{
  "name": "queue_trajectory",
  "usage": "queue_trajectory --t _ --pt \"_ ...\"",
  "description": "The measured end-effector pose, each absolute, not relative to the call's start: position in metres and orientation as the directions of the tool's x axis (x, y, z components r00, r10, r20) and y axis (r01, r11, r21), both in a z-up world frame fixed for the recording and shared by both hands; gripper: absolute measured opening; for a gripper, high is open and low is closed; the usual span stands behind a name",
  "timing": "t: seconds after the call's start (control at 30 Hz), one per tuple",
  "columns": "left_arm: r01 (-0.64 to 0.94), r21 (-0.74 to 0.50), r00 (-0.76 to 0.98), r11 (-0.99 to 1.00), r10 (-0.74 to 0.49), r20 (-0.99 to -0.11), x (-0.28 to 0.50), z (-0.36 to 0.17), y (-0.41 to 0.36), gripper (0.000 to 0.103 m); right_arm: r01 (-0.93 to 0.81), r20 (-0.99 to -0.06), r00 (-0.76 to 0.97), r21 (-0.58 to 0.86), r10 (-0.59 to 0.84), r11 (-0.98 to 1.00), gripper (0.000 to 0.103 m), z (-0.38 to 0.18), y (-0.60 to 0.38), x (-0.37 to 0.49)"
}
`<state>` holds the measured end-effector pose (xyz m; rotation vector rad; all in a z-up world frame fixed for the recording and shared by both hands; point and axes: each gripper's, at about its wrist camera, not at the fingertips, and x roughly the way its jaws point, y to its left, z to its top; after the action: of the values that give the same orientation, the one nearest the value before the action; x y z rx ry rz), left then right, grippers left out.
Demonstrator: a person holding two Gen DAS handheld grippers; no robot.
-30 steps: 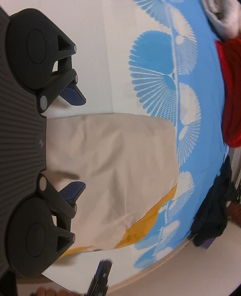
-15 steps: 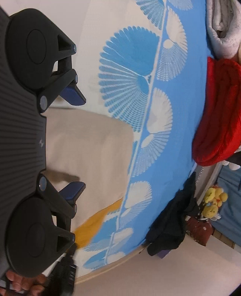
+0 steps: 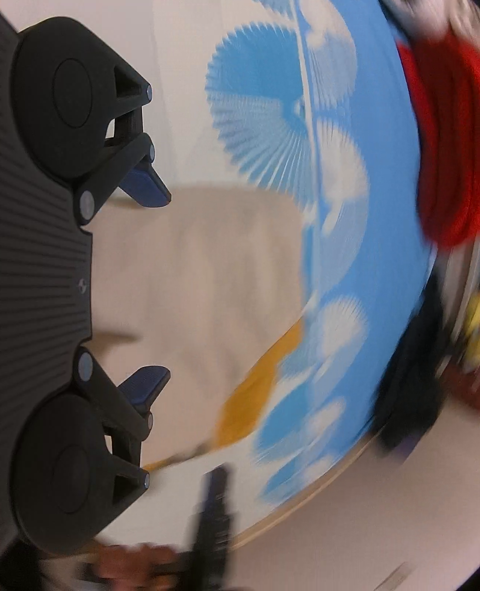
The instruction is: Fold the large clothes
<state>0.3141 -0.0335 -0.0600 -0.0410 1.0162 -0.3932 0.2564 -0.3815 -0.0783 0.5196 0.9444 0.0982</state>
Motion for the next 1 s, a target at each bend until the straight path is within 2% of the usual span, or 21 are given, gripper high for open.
queue_trajectory --t 0.03,0.1,0.17,0.27,0.37,0.5,0.57,0.63,0.7,0.8,0.9,0.93,0.97,1.0 --pt "0.353 -0.187 0.427 0.917 -0.336 -0.839 0.305 -0.065 -0.040 0.096 0.117 -0.755 0.572 0.462 0.320 0.879 0.032 -0.076 -0.381 0.247" --pt "0.419 -0.077 0.353 0.905 -0.241 -0.904 0.292 -0.091 -0.050 0.096 0.071 -0.808 0.487 0.415 0.332 0.907 0.036 -0.084 -0.373 0.229" --pt "0.405 -0.032 0.337 0.914 -0.182 -0.924 0.284 -0.112 -0.050 0.102 0.053 -0.876 0.392 0.325 0.280 0.944 0.036 -0.102 -0.364 0.216" --pt "0.318 -0.133 0.338 0.939 -0.243 -0.909 0.287 -0.106 -0.034 0.102 0.063 -0.907 0.349 0.274 0.236 0.960 0.036 -0.116 -0.361 0.195" --pt "0.175 -0.254 0.385 0.951 -0.303 -0.871 0.293 -0.101 -0.011 0.102 0.102 -0.880 0.389 0.335 0.272 0.937 0.041 -0.116 -0.369 0.186" --pt "0.010 -0.420 0.354 0.907 -0.396 -0.847 0.304 -0.126 0.008 0.102 0.188 -0.863 0.383 0.423 0.330 0.887 0.049 -0.136 -0.378 0.194" --pt "-0.034 -0.473 0.335 0.880 -0.436 -0.835 0.310 -0.144 0.014 0.103 0.213 -0.857 0.379 0.448 0.349 0.869 0.050 -0.144 -0.379 0.198" --pt "-0.062 -0.559 0.354 0.827 -0.506 -0.787 0.314 -0.157 0.016 0.103 0.229 -0.847 0.382 0.474 0.369 0.850 0.051 -0.151 -0.381 0.202" --pt "-0.055 -0.595 0.398 0.802 -0.529 -0.749 0.319 -0.158 0.011 0.101 0.227 -0.836 0.389 0.493 0.386 0.840 0.052 -0.155 -0.379 0.206" --pt "-0.051 -0.622 0.457 0.781 -0.535 -0.710 0.323 -0.162 0.006 0.091 0.222 -0.826 0.400 0.509 0.398 0.832 0.047 -0.158 -0.377 0.209" --pt "-0.005 -0.608 0.484 0.794 -0.530 -0.697 0.324 -0.152 0.001 0.062 0.216 -0.812 0.431 0.517 0.394 0.828 0.020 -0.154 -0.375 0.210" --pt "0.024 -0.600 0.492 0.800 -0.532 -0.689 0.327 -0.142 0.000 0.044 0.218 -0.804 0.453 0.519 0.385 0.827 0.008 -0.150 -0.374 0.210" --pt "0.049 -0.599 0.503 0.800 -0.538 -0.677 0.329 -0.133 -0.001 0.035 0.215 -0.792 0.473 0.528 0.385 0.822 0.006 -0.145 -0.373 0.210" --pt "0.076 -0.591 0.522 0.803 -0.537 -0.662 0.330 -0.120 -0.001 0.034 0.210 -0.779 0.493 0.539 0.387 0.816 0.005 -0.141 -0.371 0.212"
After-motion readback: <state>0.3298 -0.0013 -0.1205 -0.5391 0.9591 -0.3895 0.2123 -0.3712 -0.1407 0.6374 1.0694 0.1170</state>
